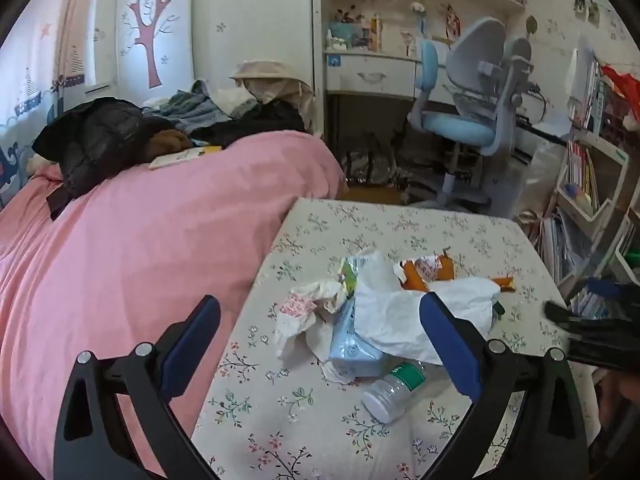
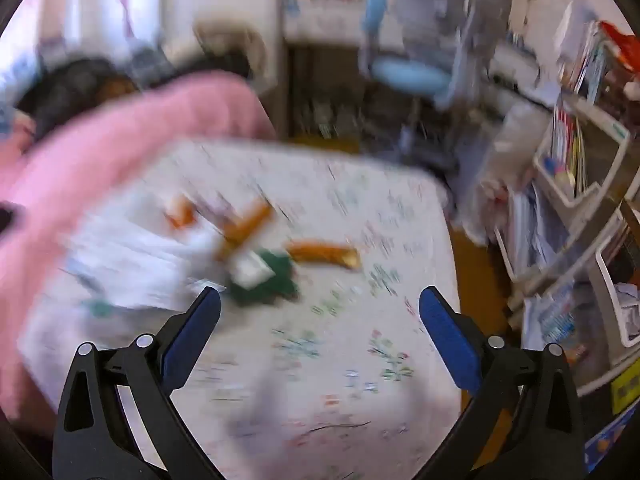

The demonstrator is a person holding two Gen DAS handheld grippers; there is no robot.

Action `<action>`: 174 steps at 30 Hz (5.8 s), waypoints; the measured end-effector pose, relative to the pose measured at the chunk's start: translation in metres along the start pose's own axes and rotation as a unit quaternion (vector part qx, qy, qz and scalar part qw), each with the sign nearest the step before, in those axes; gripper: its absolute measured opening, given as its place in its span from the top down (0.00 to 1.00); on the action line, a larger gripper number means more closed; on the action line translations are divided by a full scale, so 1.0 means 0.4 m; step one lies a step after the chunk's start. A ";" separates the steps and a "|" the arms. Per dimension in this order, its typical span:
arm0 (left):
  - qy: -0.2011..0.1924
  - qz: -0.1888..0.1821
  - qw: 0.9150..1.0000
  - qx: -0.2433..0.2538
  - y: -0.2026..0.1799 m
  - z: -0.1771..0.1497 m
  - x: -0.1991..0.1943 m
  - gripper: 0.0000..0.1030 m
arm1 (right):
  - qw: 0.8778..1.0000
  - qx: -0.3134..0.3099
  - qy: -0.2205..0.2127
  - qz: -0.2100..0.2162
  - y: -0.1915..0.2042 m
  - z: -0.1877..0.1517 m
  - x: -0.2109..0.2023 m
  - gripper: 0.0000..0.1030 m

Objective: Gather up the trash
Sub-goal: 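Move both tools toward the trash pile on the table, then grasp the crumpled white tissue with the right gripper, then lift the tissue with the right gripper while the left gripper grasps another tissue, then carry the tissue down to the cream bin and open the right gripper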

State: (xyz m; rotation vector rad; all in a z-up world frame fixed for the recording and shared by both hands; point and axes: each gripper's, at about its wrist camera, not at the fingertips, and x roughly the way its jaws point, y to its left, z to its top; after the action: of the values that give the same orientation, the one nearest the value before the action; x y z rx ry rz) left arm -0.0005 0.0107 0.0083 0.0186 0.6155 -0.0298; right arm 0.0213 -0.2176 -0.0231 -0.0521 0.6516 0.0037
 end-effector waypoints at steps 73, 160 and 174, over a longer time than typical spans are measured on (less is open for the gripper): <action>0.030 0.045 0.986 -0.160 0.183 -0.008 0.042 0.07 | 0.973 -0.028 0.077 0.214 0.329 0.092 0.276 0.52; 0.049 -0.049 0.987 -0.146 0.220 -0.115 -0.064 0.87 | 0.871 -0.164 0.247 0.391 0.416 -0.516 -0.230 0.93; 0.056 -0.060 0.987 -0.136 0.208 -0.145 -0.084 0.87 | 0.846 -0.268 0.340 0.313 0.504 -0.674 -0.182 0.46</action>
State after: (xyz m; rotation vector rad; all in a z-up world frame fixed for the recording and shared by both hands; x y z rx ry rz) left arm -0.0588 0.0961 -0.0190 -0.2840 0.7293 -0.0615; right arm -0.2040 -0.0288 -0.2023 -0.3951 1.3441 0.8396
